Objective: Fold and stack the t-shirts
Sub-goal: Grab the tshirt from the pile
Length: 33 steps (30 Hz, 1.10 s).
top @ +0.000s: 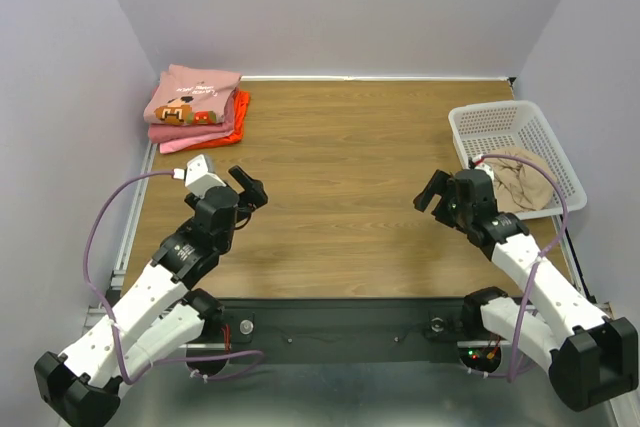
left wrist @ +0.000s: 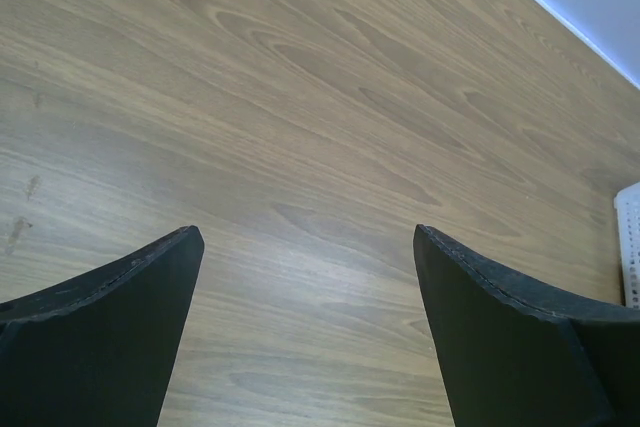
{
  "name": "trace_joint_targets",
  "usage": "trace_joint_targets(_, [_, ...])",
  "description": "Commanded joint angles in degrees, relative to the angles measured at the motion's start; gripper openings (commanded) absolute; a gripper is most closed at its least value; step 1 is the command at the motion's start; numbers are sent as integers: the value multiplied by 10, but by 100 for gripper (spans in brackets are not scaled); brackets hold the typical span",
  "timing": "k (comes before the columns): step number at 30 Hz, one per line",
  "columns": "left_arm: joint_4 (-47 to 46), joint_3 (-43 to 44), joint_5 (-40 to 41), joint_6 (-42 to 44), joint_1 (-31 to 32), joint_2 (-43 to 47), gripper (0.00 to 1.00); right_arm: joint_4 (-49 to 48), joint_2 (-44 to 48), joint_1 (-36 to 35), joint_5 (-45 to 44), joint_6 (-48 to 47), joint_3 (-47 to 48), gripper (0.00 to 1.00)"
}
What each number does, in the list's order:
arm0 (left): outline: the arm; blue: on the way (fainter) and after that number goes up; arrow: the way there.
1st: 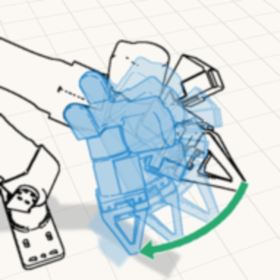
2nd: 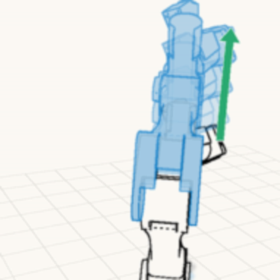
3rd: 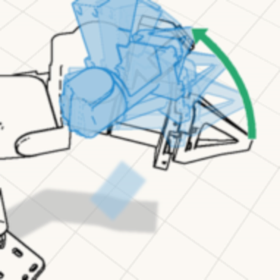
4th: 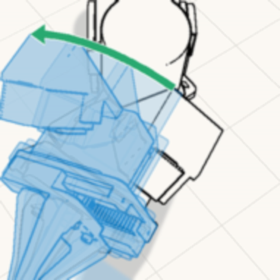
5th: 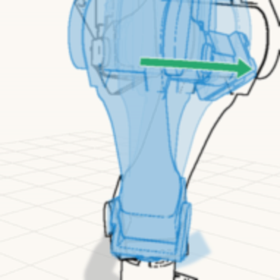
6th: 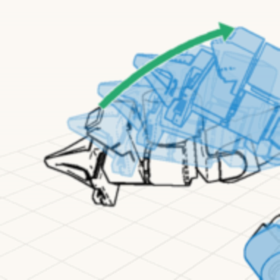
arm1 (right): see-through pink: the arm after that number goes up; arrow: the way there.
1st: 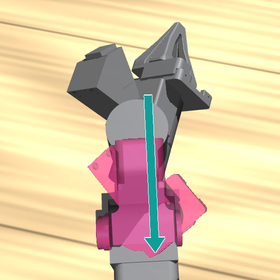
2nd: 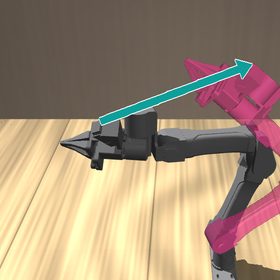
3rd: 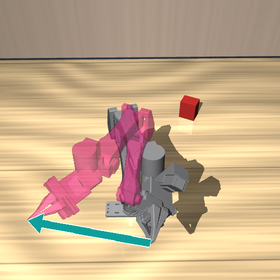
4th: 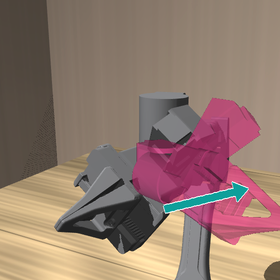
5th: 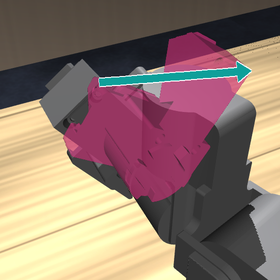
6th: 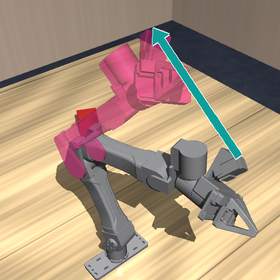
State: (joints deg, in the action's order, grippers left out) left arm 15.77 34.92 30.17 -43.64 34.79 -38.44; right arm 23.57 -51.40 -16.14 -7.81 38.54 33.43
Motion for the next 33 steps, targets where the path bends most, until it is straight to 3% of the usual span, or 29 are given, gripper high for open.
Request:
trace_joint_targets(1, [-38, -8, 15, 8, 2, 9, 99, -9, -9, 2, -34, -16, 50, 100])
trace_joint_targets(5, [-44, -9, 11, 12, 2, 1, 98, -8, -49, 2, -85, -34, 119, 100])
trace_joint_targets(10, [-50, -6, 18, 16, 2, -18, 99, 2, -129, 4, -245, -48, 228, 100])
trace_joint_targets(12, [-48, -1, 16, 20, 1, -29, 98, 19, -173, 24, -266, -42, 284, 100])
trace_joint_targets(14, [-51, 1, 12, 25, 1, -35, 99, 28, -205, 58, -249, -40, 330, 100])
trace_joint_targets(18, [-65, -4, 9, 36, 1, -52, 98, 41, -300, 208, -201, -31, 373, 100])
trace_joint_targets(24, [-73, 20, -2, 60, 0, -85, 98, 49, -387, 334, -192, -17, 389, 100])
trace_joint_targets(32, [-73, 45, 4, 70, 0, -139, 98, 48, -529, 363, -221, -34, 435, 97])
trace_joint_targets(33, [-72, 49, 3, 70, 0, -146, 98, 48, -557, 364, -222, -36, 443, 92])
